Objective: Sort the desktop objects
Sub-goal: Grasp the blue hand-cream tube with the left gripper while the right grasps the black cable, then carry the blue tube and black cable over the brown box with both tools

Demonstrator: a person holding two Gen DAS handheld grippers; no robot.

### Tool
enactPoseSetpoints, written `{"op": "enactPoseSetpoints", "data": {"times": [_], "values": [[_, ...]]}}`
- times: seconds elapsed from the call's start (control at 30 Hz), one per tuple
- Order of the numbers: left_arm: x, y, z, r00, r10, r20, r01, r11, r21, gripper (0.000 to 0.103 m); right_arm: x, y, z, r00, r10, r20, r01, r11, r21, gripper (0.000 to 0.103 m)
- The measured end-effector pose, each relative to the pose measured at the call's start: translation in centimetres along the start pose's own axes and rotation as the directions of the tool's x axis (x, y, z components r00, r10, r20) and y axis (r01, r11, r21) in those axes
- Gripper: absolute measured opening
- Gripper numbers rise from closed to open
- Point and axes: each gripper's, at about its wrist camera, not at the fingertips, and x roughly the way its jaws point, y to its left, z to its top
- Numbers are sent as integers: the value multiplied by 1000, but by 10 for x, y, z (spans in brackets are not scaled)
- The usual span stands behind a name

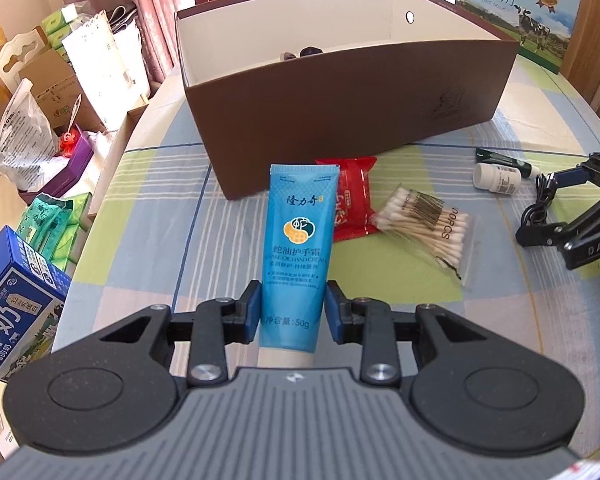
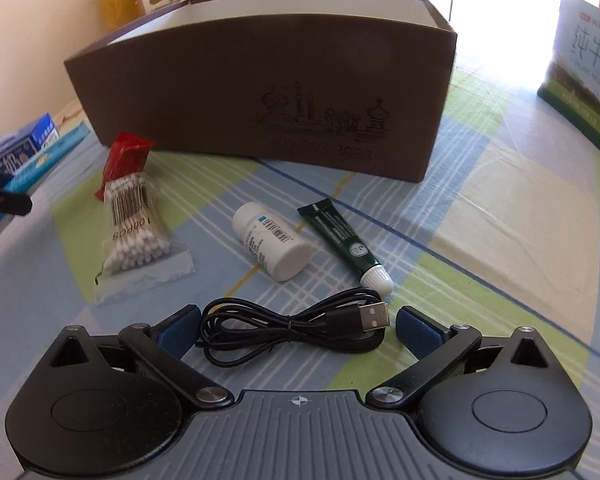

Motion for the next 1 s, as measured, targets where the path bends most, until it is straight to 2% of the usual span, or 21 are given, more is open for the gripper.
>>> {"op": "enactPoseSetpoints", "data": {"times": [0.07, 0.4, 0.57, 0.77, 1.0], "values": [[0, 0, 0, 1000, 1, -2, -1, 1000, -1, 28, -1, 2, -1, 1000, 2, 8, -2, 1000, 10, 94], [-4, -4, 3, 1000, -6, 12, 6, 1000, 5, 28, -12, 9, -9, 999, -30, -12, 30, 999, 44, 93], [-11, -5, 6, 999, -12, 34, 12, 1000, 4, 28, -27, 9, -8, 1000, -12, -9, 13, 997, 82, 93], [-22, -7, 16, 997, -23, 71, 23, 1000, 11, 28, -48, 12, 8, 999, 26, 38, -30, 995, 94, 93], [-36, -3, 38, 991, -34, 126, 33, 999, 14, 28, -65, 18, 44, 991, 79, 104, -88, 993, 81, 93]]}}
